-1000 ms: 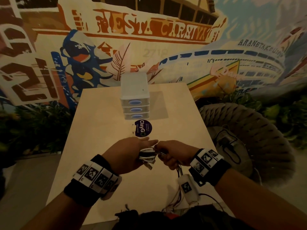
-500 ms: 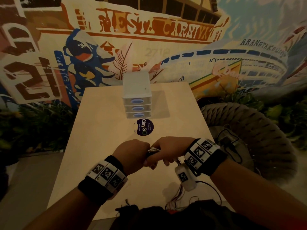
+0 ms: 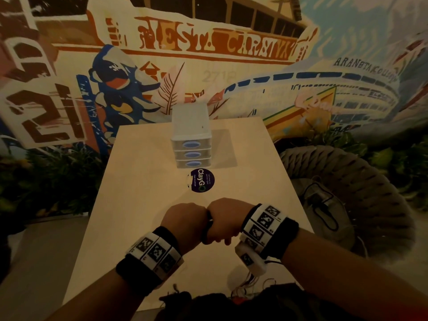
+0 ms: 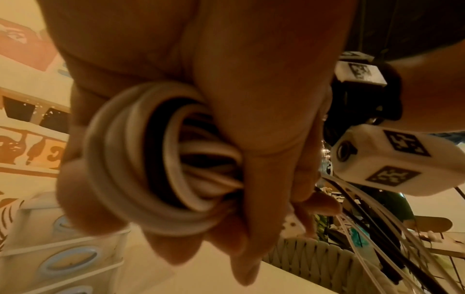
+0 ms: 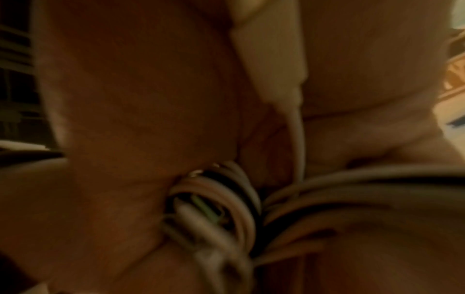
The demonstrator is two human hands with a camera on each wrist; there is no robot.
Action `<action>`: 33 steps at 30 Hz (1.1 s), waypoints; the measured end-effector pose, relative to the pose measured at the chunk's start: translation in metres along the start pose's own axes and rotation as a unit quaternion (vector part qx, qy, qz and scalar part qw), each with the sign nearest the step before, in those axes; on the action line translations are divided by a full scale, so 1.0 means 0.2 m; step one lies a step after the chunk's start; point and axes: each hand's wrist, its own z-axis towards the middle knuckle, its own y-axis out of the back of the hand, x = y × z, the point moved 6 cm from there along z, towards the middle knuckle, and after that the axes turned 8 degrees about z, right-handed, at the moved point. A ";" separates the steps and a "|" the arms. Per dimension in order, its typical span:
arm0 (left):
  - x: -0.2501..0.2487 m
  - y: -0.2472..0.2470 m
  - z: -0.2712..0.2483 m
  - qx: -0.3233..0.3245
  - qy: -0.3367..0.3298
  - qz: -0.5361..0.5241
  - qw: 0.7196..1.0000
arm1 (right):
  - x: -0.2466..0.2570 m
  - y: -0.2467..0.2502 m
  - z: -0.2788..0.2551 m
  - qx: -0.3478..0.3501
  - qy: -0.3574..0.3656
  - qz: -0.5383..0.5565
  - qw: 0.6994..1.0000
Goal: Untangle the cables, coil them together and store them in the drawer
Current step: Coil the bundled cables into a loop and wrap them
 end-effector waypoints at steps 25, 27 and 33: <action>0.03 0.09 -0.05 -0.081 0.006 -0.054 0.995 | -0.06 0.00 -0.01 -0.009 0.010 0.117 0.993; 0.02 0.10 -0.06 -0.068 -0.006 -0.057 0.996 | -0.06 0.01 -0.01 -0.009 0.009 0.112 0.994; 0.01 0.09 -0.07 -0.055 -0.035 -0.068 0.996 | -0.09 -0.01 -0.01 0.001 0.000 0.130 0.992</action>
